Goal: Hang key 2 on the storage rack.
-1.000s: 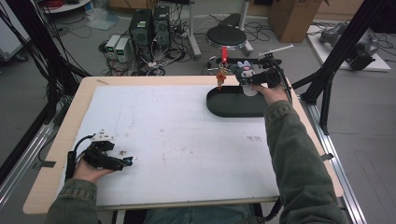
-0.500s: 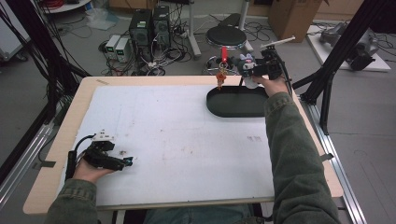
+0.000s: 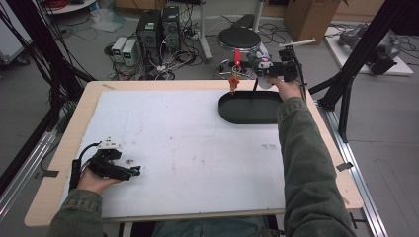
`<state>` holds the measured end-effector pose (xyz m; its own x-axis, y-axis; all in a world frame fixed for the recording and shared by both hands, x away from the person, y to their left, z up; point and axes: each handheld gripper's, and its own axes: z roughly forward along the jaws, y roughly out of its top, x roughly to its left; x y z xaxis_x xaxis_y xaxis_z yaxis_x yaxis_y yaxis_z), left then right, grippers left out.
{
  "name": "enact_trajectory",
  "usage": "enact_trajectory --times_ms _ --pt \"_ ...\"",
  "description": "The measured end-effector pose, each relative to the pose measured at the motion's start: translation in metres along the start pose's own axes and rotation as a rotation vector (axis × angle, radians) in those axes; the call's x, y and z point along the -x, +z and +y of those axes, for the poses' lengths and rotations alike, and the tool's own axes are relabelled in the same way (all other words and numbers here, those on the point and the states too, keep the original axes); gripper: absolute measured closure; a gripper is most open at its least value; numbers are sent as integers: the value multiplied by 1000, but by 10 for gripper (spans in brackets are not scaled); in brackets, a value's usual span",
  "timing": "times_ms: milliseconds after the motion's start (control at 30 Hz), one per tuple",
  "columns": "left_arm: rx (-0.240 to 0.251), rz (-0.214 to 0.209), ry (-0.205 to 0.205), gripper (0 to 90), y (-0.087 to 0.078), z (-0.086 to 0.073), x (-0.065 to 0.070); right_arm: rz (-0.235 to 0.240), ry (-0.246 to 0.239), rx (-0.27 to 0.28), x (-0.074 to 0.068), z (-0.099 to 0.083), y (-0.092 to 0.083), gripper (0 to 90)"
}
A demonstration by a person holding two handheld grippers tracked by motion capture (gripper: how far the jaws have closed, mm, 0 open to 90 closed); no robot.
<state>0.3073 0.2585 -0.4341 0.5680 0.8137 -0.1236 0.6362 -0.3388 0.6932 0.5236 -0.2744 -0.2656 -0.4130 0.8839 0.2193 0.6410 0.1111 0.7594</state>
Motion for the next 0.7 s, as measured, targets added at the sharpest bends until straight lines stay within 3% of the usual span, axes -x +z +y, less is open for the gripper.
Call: enact_trajectory --times_ms 167,267,367,533,633,700 --pt "4 -3 -5 17 0 0 0 -22 29 -11 4 -1 3 422" --pt "-3 -12 3 17 0 0 0 -120 46 -19 5 -2 1 332" --pt "-8 -14 9 17 0 1 1 -160 58 -23 9 -5 -2 229" --pt "-7 -14 5 17 0 1 2 -177 33 -52 9 -8 -3 118" --pt "-8 -15 6 17 0 1 2 -139 17 -36 6 -8 -6 104" --pt "-5 -16 4 17 0 1 2 -112 -6 -36 3 -9 -6 40"
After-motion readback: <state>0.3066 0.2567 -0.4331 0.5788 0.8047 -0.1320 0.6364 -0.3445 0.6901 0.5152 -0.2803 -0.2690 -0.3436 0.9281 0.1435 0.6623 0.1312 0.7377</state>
